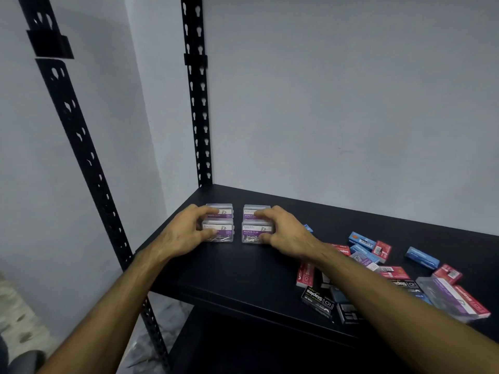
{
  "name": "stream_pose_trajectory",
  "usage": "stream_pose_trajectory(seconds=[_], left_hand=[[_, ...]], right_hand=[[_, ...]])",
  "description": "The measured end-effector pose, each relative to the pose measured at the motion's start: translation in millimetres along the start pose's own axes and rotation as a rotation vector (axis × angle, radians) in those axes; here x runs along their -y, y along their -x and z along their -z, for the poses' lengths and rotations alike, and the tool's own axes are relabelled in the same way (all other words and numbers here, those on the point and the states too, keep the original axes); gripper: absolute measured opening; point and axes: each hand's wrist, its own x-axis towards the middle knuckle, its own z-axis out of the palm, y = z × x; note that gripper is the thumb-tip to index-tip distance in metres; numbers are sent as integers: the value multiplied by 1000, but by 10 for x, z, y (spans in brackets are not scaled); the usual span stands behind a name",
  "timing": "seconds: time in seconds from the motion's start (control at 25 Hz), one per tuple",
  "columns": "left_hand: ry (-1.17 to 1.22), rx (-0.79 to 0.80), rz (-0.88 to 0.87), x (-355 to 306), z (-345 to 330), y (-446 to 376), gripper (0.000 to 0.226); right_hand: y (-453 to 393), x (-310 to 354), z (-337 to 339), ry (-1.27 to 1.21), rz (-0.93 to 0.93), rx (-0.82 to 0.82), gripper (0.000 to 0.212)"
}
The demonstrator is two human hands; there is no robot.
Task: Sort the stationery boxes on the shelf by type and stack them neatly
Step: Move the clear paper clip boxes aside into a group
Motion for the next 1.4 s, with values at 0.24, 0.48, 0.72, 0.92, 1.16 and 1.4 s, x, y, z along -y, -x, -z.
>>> stream_pose_trajectory(seconds=[0.24,0.48,0.72,0.92,1.16,1.4], left_hand=[[-18,-215,-95,-293,29,-72,34],[201,-187,-227,-980,-382,-163,22],[309,24,-304,-1658,-1067,-186,19],[367,130,-353,-2025,-1476,-153,19],[244,228,-286,-2134,-1680,-133,34],[-45,282,-250,-2219,-1686,-81,60]], right_hand=[[212,-78,340,29,9,-81,49],[634,-350,718,47,-72,-135,42],[1165,-690,1087,21,-185,-206,37],[1564,-886,1271,9,-246,-274,31],[2042,-1108,1394,51,-359,-315,21],[2330,-1175,1443,119,-493,-313,27]])
